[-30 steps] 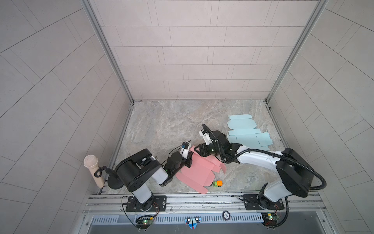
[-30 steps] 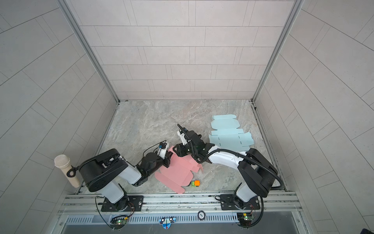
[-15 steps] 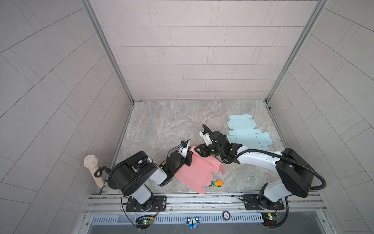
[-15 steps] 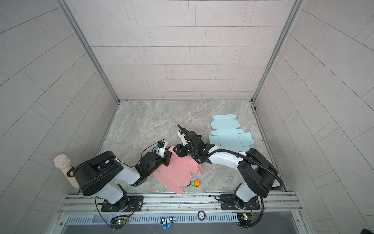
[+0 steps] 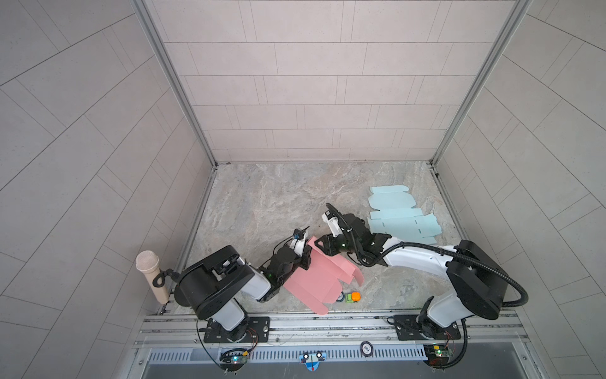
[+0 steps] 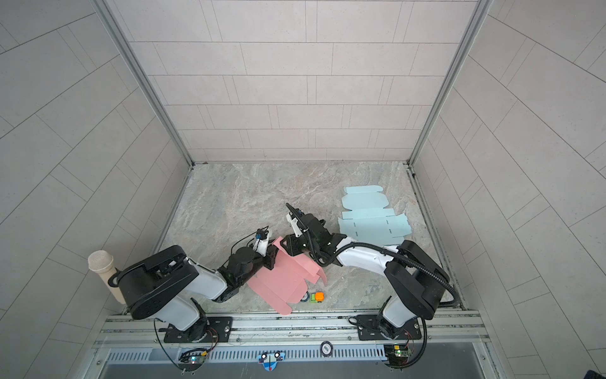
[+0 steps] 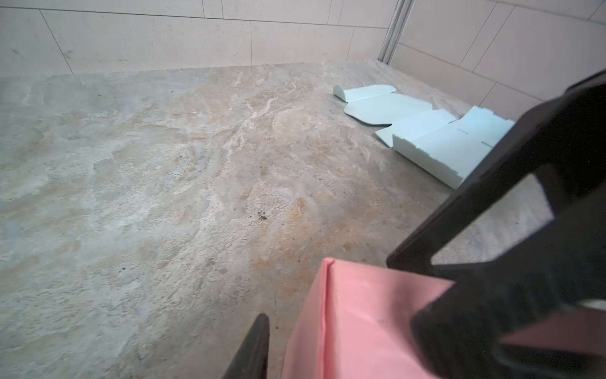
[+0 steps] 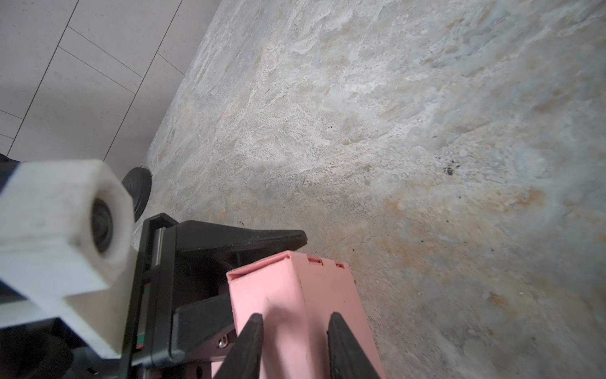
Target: Fold the paper box
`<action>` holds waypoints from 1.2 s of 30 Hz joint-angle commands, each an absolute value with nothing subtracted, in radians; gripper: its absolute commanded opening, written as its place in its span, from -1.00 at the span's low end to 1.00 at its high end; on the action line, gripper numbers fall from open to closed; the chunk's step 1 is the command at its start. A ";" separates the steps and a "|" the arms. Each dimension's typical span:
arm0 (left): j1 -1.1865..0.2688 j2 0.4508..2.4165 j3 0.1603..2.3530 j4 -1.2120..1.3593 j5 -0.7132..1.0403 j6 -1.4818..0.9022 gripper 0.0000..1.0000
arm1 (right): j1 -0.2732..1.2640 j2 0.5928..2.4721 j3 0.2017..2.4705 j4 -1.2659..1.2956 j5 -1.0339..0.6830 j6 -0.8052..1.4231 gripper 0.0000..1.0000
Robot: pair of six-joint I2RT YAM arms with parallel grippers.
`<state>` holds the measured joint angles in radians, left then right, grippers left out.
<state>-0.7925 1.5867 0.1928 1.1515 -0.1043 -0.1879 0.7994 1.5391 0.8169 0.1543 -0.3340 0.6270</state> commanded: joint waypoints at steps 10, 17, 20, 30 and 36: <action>-0.794 1.733 0.205 1.241 -0.117 -0.185 -0.49 | 0.808 1.569 0.826 0.095 -0.296 0.647 -0.33; -0.794 1.764 0.223 1.264 -0.132 -0.193 -0.67 | 0.814 1.578 0.821 0.098 -0.284 0.660 -0.35; -0.794 1.766 0.224 1.270 -0.130 -0.193 -0.70 | 0.817 1.586 0.822 0.100 -0.281 0.666 -0.36; -0.795 1.764 0.205 1.304 -0.126 -0.209 -0.56 | 0.819 1.592 0.814 0.098 -0.268 0.674 -0.41; -0.795 1.767 0.200 1.317 -0.122 -0.215 -0.75 | 0.819 1.585 0.808 0.098 -0.266 0.674 -0.42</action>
